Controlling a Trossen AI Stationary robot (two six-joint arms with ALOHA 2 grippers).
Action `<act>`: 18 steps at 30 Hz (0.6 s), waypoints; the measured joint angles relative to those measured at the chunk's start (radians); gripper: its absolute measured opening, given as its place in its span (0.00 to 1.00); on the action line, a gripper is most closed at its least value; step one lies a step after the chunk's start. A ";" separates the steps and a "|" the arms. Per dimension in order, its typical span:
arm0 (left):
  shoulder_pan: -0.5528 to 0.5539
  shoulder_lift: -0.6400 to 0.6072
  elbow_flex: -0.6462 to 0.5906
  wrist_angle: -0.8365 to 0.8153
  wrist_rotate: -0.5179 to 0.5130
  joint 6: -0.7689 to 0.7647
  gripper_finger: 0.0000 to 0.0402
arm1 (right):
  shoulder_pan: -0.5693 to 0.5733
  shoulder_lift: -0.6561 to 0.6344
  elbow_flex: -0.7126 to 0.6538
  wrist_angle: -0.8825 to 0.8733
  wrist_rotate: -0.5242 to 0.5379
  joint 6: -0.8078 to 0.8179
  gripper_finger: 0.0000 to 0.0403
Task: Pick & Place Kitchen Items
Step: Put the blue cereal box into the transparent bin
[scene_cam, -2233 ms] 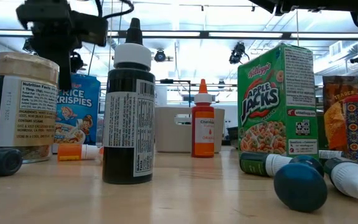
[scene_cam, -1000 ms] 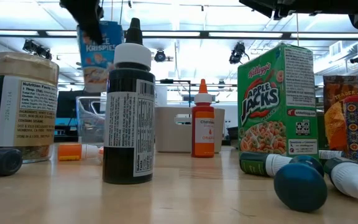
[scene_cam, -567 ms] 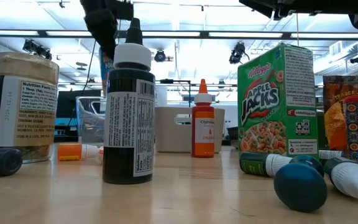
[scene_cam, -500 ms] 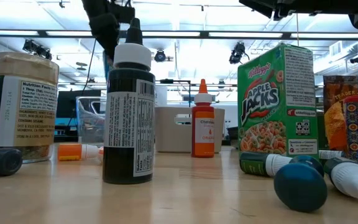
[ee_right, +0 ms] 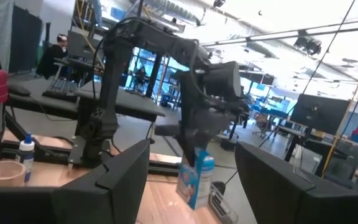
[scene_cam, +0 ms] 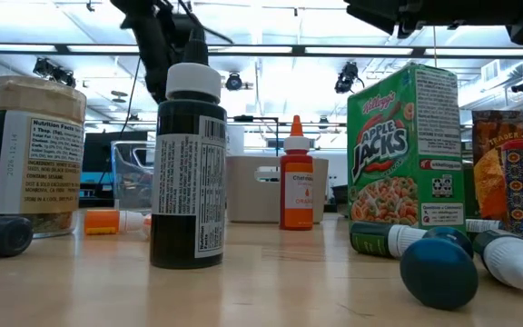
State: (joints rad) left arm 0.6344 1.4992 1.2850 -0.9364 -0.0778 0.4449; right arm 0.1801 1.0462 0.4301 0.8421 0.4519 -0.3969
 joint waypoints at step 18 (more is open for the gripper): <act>0.015 0.172 0.000 0.053 -0.063 0.034 0.22 | -0.003 0.000 0.000 -0.024 0.000 0.071 0.62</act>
State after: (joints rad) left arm 0.6498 1.6711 1.2846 -0.8829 -0.1407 0.4785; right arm 0.1772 1.0462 0.4301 0.8185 0.4520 -0.3256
